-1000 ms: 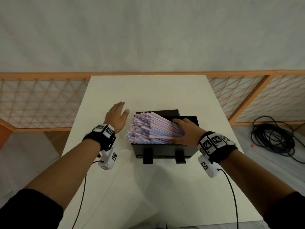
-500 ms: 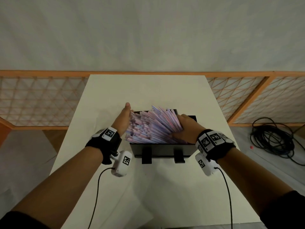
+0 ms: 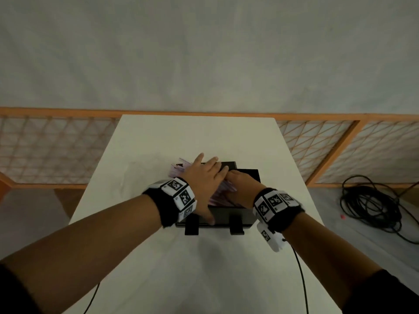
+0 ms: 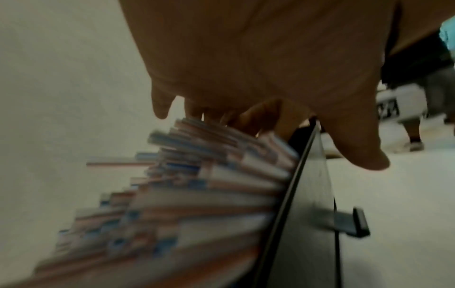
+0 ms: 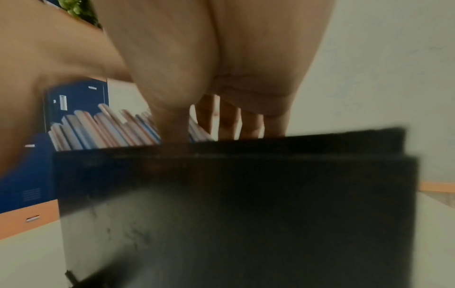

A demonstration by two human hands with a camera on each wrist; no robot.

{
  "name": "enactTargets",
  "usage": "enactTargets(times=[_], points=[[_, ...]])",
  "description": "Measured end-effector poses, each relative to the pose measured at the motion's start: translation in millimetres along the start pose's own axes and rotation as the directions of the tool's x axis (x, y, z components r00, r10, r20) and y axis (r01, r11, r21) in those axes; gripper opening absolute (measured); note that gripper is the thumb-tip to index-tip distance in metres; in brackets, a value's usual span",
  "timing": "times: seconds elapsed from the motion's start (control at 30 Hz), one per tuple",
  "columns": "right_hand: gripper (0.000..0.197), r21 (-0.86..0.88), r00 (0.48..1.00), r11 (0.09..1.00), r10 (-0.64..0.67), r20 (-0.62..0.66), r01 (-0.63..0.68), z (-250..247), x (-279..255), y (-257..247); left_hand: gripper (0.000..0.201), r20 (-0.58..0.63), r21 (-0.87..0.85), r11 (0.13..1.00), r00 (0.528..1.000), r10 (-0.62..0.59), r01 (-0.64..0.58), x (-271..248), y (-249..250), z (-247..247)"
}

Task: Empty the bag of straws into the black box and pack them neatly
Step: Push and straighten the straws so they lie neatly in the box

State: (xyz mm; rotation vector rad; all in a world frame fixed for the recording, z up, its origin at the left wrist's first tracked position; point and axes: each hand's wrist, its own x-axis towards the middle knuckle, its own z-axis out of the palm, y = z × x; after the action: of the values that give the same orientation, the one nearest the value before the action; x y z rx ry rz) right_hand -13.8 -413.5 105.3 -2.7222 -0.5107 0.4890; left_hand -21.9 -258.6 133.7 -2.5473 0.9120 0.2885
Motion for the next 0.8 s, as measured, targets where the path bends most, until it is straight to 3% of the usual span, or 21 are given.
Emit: enactTargets(times=[0.07, 0.17, 0.23, 0.33, 0.47, 0.6, 0.67, 0.73, 0.8], points=[[0.054, 0.033, 0.996, 0.999, 0.014, -0.088, -0.011, 0.2, -8.6, 6.0, 0.141, 0.074, 0.066, 0.997, 0.996, -0.049, 0.044, 7.8, -1.0, 8.2], [0.036, 0.085, 0.969, 0.995, -0.019, -0.248, 0.041, 1.2, -27.3, 8.1, 0.139, 0.093, 0.135, 0.990, 0.994, -0.063, 0.050, 10.0, -0.7, 8.4], [0.030, 0.063, 0.984, 0.996, -0.059, -0.166, 0.070, 4.6, -37.9, 4.2, 0.137, 0.103, 0.153, 0.986, 0.992, -0.078, 0.061, 10.7, 1.2, 5.4], [0.044, -0.041, 0.997, 0.998, -0.035, 0.062, 0.037, 12.3, -41.5, 0.4, 0.130, 0.150, 0.172, 0.980, 0.981, -0.122, 0.096, 14.0, 7.4, -0.4], [0.061, -0.082, 0.993, 0.997, 0.007, 0.117, 0.002, 17.7, -37.7, -2.4, 0.096, 0.142, 0.144, 0.983, 0.980, -0.138, 0.118, 15.7, 6.9, -1.7], [0.070, -0.068, 0.988, 0.998, 0.026, 0.154, -0.016, 21.4, -31.9, -11.5, 0.080, 0.113, 0.117, 0.983, 0.982, -0.152, 0.138, 12.2, -3.6, 4.2], [0.070, -0.082, 0.982, 0.996, 0.040, 0.184, -0.025, 19.2, -26.8, -16.4, 0.086, 0.116, 0.104, 0.984, 0.981, -0.154, 0.143, 10.6, -8.2, 4.1], [0.070, -0.114, 0.970, 0.992, 0.074, 0.232, -0.048, 20.1, -22.8, -21.7, 0.108, 0.140, 0.120, 0.985, 0.980, -0.143, 0.126, 7.3, -9.9, 4.0], [0.073, -0.160, 0.959, 0.985, 0.109, 0.261, -0.068, 22.0, -20.4, -26.6, 0.107, 0.107, 0.111, 0.985, 0.984, -0.143, 0.131, 6.8, -10.1, 6.4]])
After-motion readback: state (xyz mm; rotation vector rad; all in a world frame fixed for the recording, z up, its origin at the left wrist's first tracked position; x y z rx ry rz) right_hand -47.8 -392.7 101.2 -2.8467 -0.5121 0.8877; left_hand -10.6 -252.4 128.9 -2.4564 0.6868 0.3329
